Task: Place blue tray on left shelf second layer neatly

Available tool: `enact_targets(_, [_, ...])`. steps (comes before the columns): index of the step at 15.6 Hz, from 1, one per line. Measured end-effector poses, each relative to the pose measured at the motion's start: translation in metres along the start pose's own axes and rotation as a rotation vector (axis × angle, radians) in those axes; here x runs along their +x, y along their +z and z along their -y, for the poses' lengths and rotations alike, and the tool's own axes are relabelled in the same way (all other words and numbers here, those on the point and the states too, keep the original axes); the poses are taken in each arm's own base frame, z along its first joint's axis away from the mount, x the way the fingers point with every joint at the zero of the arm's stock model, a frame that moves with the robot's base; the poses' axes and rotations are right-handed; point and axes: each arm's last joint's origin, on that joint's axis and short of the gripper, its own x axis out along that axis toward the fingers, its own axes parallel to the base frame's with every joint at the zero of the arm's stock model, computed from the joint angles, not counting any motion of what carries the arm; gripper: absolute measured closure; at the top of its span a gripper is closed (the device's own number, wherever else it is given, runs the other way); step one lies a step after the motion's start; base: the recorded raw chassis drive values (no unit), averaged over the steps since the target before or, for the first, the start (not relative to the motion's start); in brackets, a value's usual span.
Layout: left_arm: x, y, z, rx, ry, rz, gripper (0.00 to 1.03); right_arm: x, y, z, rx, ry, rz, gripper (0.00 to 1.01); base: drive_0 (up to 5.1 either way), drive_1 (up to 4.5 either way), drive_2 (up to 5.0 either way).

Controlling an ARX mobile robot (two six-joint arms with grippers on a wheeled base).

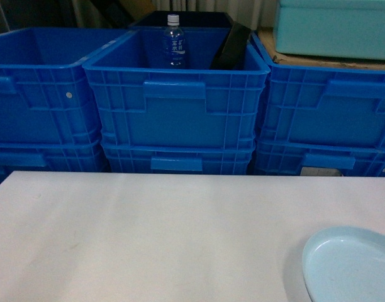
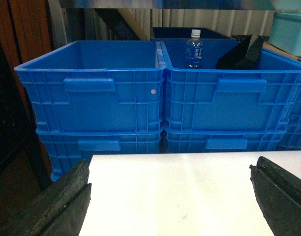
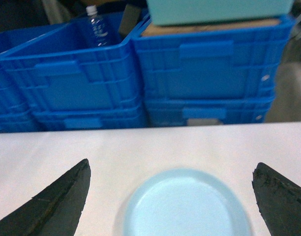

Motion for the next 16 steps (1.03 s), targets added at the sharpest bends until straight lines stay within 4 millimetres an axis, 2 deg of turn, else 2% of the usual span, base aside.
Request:
enact_targets(2, [0.0, 0.0, 0.0, 0.0, 0.0, 0.0, 0.05, 0.025, 0.015, 0.0, 0.13, 0.09, -0.105, 0.03, 0.0, 0.0, 0.0])
enact_targets(5, [0.0, 0.0, 0.0, 0.0, 0.0, 0.0, 0.05, 0.074, 0.035, 0.021, 0.308, 0.102, -0.334, 0.03, 0.0, 0.0, 0.0])
enact_targets(6, [0.0, 0.0, 0.0, 0.0, 0.0, 0.0, 0.05, 0.106, 0.03, 0.044, 0.398, 0.079, -0.477, 0.03, 0.0, 0.0, 0.0])
enact_targets(7, [0.0, 0.0, 0.0, 0.0, 0.0, 0.0, 0.05, 0.138, 0.006, 0.093, 0.562, 0.061, -0.7, 0.03, 0.0, 0.0, 0.0])
enact_targets(9, [0.0, 0.0, 0.0, 0.0, 0.0, 0.0, 0.05, 0.141, -0.018, 0.125, 0.652, 0.093, -0.812, 0.03, 0.0, 0.0, 0.0])
enact_targets(11, [0.0, 0.0, 0.0, 0.0, 0.0, 0.0, 0.05, 0.131, -0.038, 0.154, 0.627, 0.074, -0.847, 0.03, 0.0, 0.0, 0.0])
enact_targets(13, [0.0, 0.0, 0.0, 0.0, 0.0, 0.0, 0.05, 0.129, -0.073, 0.153, 0.629, 0.106, -0.902, 0.03, 0.0, 0.0, 0.0])
enact_targets(16, [0.0, 0.0, 0.0, 0.0, 0.0, 0.0, 0.05, 0.127, -0.078, 0.149, 0.614, 0.112, -0.896, 0.03, 0.0, 0.0, 0.0])
